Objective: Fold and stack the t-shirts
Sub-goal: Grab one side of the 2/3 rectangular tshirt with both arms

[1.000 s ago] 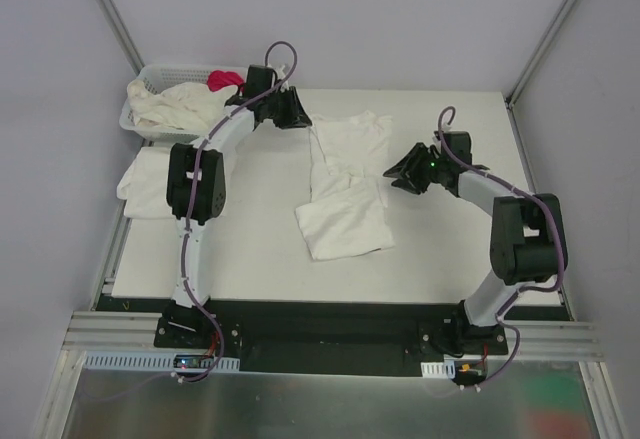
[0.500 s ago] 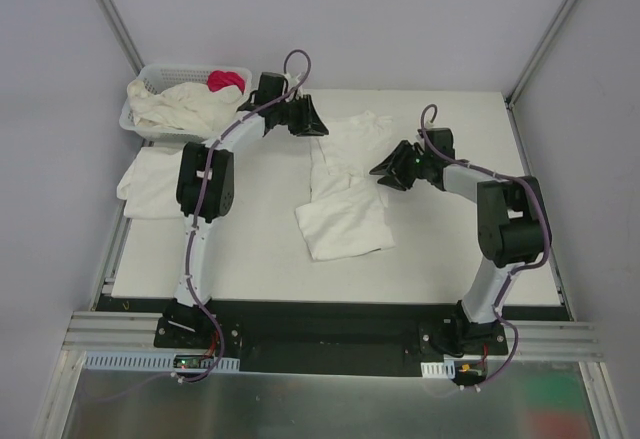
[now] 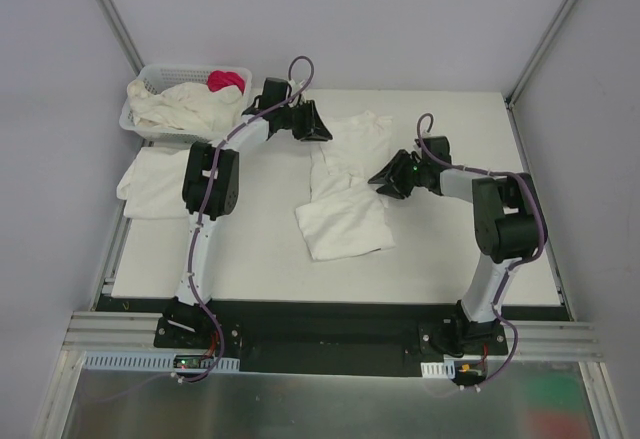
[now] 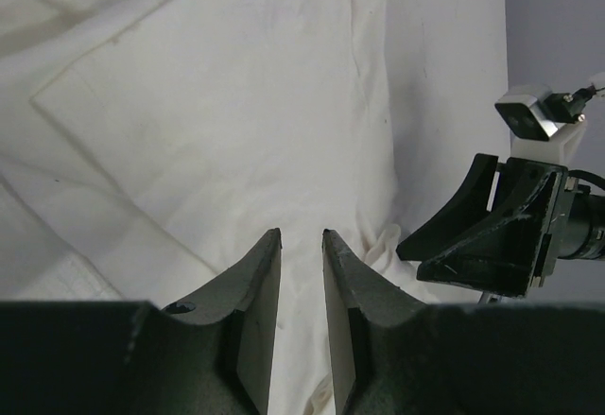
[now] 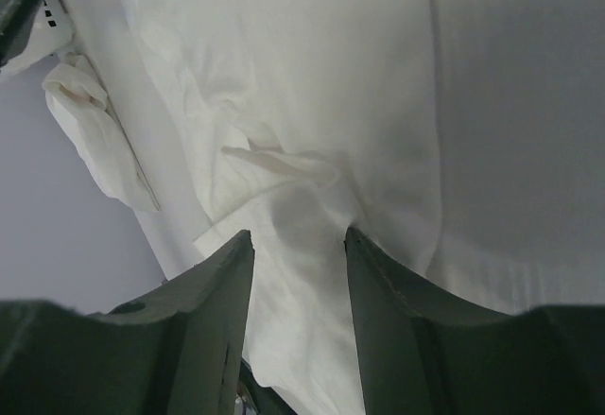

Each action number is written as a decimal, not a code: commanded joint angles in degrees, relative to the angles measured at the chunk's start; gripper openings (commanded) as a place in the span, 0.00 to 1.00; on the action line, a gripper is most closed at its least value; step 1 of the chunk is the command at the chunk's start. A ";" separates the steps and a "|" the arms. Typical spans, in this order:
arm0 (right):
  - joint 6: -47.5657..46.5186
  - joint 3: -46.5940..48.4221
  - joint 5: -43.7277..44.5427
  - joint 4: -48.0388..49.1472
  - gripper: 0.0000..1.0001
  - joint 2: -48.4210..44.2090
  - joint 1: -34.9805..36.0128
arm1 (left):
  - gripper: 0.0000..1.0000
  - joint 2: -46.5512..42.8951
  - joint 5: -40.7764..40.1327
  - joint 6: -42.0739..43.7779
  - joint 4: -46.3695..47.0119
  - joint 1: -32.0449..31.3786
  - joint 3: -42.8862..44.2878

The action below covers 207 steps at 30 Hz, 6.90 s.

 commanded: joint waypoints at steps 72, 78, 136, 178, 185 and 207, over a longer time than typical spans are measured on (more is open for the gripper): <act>1.35 0.04 -3.47 2.07 0.07 2.58 1.09 | 0.24 5.82 0.64 -1.75 1.94 -1.02 7.10; 1.09 -1.27 -3.30 2.16 0.07 0.12 -0.94 | 0.24 4.86 0.29 -0.96 1.85 -0.94 5.61; -0.05 -9.27 -0.66 5.94 0.38 -8.05 -2.88 | 0.30 -39.09 0.20 -2.28 4.49 -7.61 -58.55; 1.26 -9.89 -2.07 8.75 0.40 -5.77 -4.02 | 0.33 -28.28 -14.48 4.93 -10.19 -8.14 -44.85; 1.61 -9.63 -2.42 9.62 0.40 -5.15 -3.93 | 0.33 -25.47 -12.54 4.49 -10.19 -9.63 -41.16; 4.25 -11.29 -3.56 14.90 0.19 -2.43 -2.52 | 0.22 -22.82 -13.68 5.19 -10.19 -10.25 -40.45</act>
